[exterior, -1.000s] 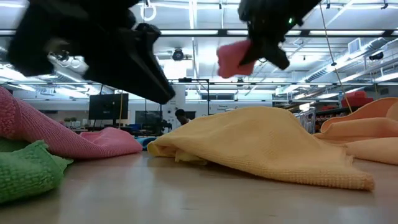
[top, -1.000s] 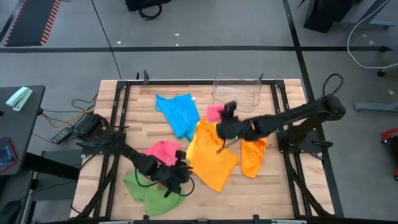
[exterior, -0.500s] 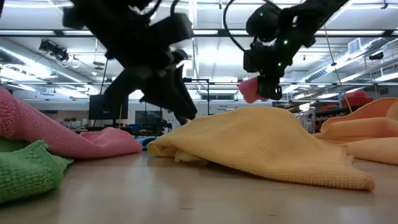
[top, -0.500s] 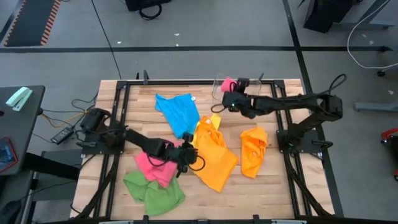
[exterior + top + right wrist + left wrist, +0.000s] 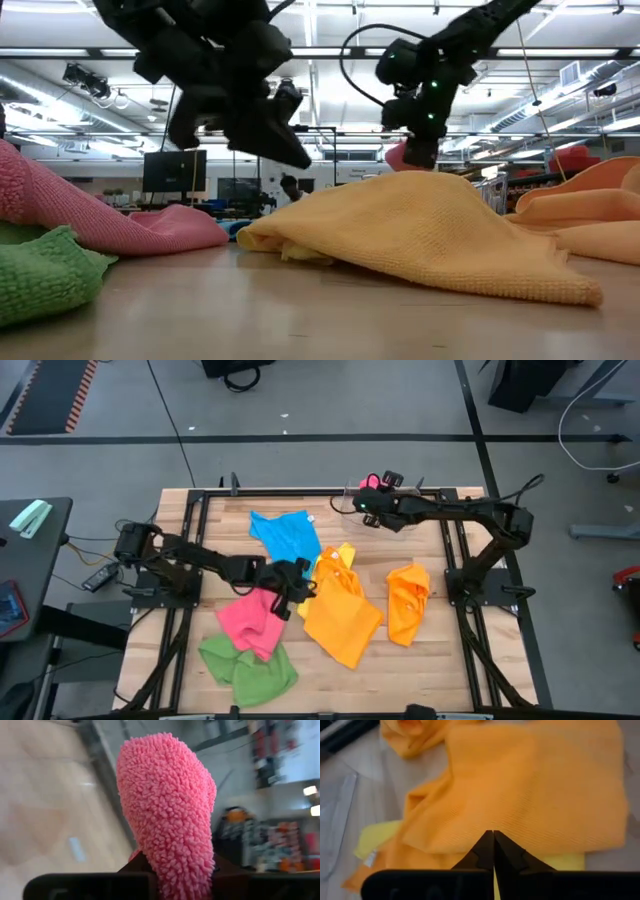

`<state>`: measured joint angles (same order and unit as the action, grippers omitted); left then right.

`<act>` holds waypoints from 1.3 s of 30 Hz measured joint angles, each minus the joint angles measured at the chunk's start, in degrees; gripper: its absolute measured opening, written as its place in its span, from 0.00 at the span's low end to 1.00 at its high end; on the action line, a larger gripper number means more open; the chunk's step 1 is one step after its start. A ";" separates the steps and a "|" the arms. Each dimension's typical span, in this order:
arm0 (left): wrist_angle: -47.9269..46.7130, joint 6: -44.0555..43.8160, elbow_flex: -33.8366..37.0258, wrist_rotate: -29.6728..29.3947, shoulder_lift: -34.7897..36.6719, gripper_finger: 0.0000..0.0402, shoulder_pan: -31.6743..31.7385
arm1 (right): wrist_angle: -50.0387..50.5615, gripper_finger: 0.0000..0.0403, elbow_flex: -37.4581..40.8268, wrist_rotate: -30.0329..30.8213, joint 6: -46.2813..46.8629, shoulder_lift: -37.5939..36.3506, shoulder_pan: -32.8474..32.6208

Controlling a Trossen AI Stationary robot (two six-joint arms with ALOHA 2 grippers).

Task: Fold microfiber towels
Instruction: Put the folded top pink microfiber cloth into the transparent bin

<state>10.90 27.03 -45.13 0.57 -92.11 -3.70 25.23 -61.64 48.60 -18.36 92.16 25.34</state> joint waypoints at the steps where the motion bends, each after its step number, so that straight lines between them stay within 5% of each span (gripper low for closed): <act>1: 0.67 0.54 0.62 0.77 0.73 0.04 0.86 | 3.55 0.13 -1.99 -1.45 2.15 0.93 0.18; 14: 5.54 3.25 7.49 16.39 8.21 0.02 10.42 | 24.06 0.12 -17.87 -1.16 23.79 15.07 0.29; 22: 6.33 0.68 9.46 16.63 12.67 0.06 11.90 | 34.07 0.12 -22.26 -6.35 33.00 18.76 1.42; 39: 25.87 -9.57 17.70 15.11 14.66 0.06 11.92 | 36.40 0.12 -22.24 -7.94 32.76 14.12 1.84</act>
<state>36.77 17.46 -27.43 15.68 -77.45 8.23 61.63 -83.88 40.65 14.40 106.28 27.17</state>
